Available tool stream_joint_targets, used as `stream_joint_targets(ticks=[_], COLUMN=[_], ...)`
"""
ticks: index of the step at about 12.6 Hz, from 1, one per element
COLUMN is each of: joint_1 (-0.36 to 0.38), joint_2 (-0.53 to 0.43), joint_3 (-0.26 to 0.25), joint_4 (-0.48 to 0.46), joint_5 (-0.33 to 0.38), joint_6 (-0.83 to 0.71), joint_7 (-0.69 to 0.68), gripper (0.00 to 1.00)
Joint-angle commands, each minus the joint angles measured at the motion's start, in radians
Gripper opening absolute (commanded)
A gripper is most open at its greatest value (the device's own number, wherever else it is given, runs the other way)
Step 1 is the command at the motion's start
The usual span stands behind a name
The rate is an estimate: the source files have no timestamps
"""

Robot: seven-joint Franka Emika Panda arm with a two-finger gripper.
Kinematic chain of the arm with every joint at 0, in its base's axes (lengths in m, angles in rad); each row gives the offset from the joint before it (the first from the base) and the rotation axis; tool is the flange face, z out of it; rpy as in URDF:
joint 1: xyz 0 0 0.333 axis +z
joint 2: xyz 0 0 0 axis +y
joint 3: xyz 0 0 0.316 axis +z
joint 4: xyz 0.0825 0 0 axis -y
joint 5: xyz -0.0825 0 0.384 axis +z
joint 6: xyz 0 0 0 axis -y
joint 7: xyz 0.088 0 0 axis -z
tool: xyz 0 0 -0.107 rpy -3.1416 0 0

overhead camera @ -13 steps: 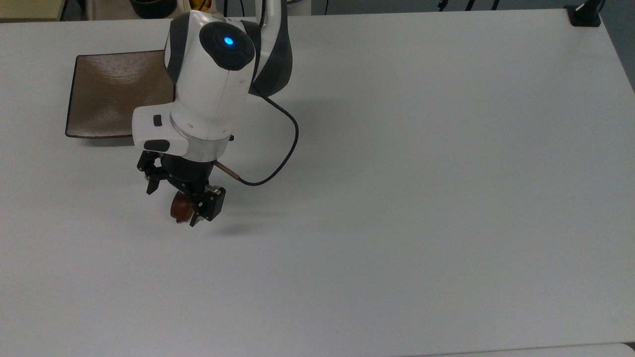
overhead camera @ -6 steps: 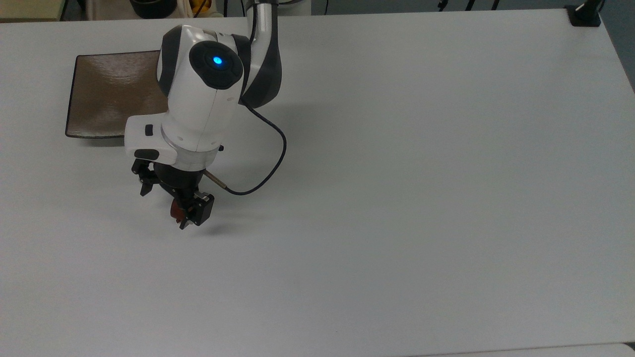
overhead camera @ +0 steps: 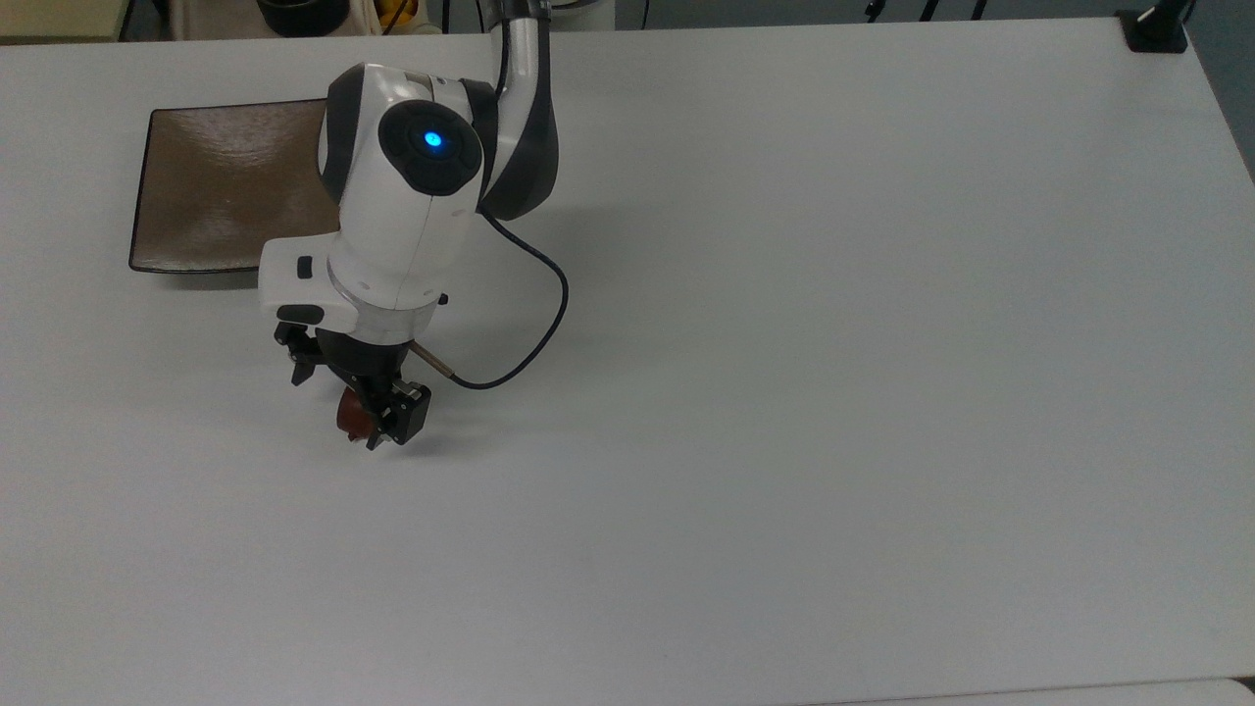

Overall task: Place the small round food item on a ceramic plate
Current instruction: 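Lower the gripper onto the red food item and close on it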

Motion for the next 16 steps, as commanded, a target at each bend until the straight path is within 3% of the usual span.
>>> stream_joint_targets(ticks=[1, 9, 11, 12, 16], joint_1=[-0.007, -0.009, -0.009, -0.009, -0.009], joint_2=[-0.024, -0.029, -0.029, -0.030, -0.052], joint_3=[0.002, 0.003, 0.003, 0.002, 0.002], joint_4=[-0.047, -0.096, -0.098, -0.098, -0.101], joint_5=[0.067, 0.101, 0.113, 0.126, 0.144], joint_6=[0.015, 0.055, 0.057, 0.064, 0.063], joint_7=[-0.007, -0.035, -0.035, -0.052, -0.096], gripper=[1.00, 0.99, 0.17, 0.03, 0.00])
